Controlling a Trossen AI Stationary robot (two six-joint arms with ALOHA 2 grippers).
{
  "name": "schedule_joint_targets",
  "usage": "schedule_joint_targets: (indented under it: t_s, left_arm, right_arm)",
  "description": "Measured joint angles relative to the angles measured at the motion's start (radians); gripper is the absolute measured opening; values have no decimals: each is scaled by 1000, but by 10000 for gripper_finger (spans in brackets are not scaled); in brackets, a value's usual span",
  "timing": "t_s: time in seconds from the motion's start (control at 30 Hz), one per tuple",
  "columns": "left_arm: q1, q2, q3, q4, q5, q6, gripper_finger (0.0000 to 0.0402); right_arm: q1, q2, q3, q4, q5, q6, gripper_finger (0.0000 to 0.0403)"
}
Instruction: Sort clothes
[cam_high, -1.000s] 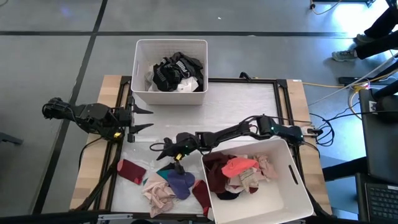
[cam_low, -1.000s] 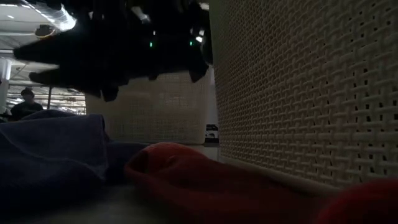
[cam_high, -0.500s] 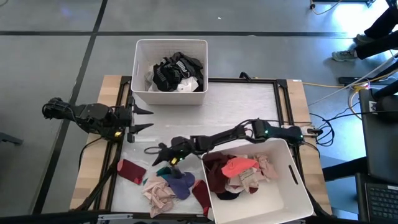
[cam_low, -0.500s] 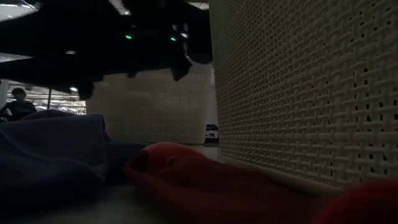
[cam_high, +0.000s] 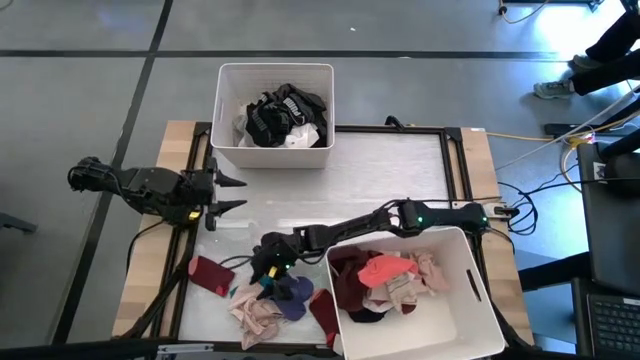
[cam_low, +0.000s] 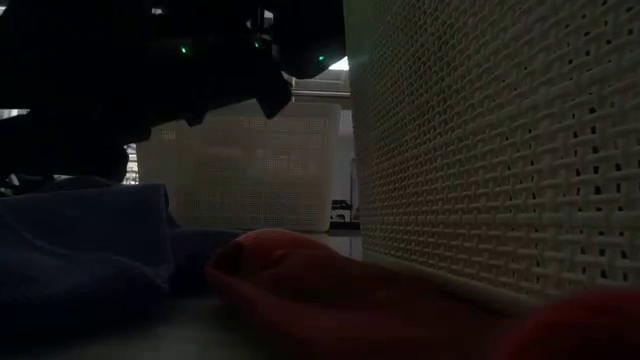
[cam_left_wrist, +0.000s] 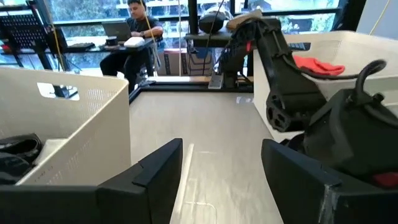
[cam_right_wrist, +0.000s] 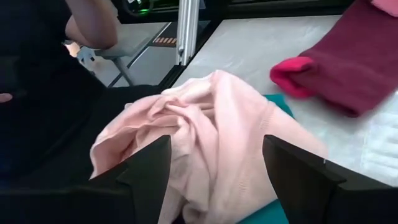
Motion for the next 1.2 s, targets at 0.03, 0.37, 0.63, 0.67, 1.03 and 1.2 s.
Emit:
schedule_joint_targets:
  t_s: [0.03, 0.37, 0.63, 0.67, 1.03, 1.2]
  left_arm:
    - [0, 0, 0, -7, 0, -3, 210]
    - [0, 1, 0, -13, 0, -5, 210]
    - [0, 1, 0, -15, 0, -5, 210]
    - [0, 1, 0, -15, 0, -5, 210]
    - [0, 0, 0, -18, 0, -13, 210]
    - [0, 1, 0, -23, 0, -13, 210]
  right_arm:
    - [1, 0, 0, 0, 0, 0, 255]
    - [25, 20, 1, -24, 43, -6, 250]
    - [23, 30, 0, -22, 80, -49, 150]
    - [23, 30, 0, -23, 84, -53, 129]
    - [24, -12, 27, -66, 187, -91, 29]
    - [24, -70, 83, -211, 246, -157, 9]
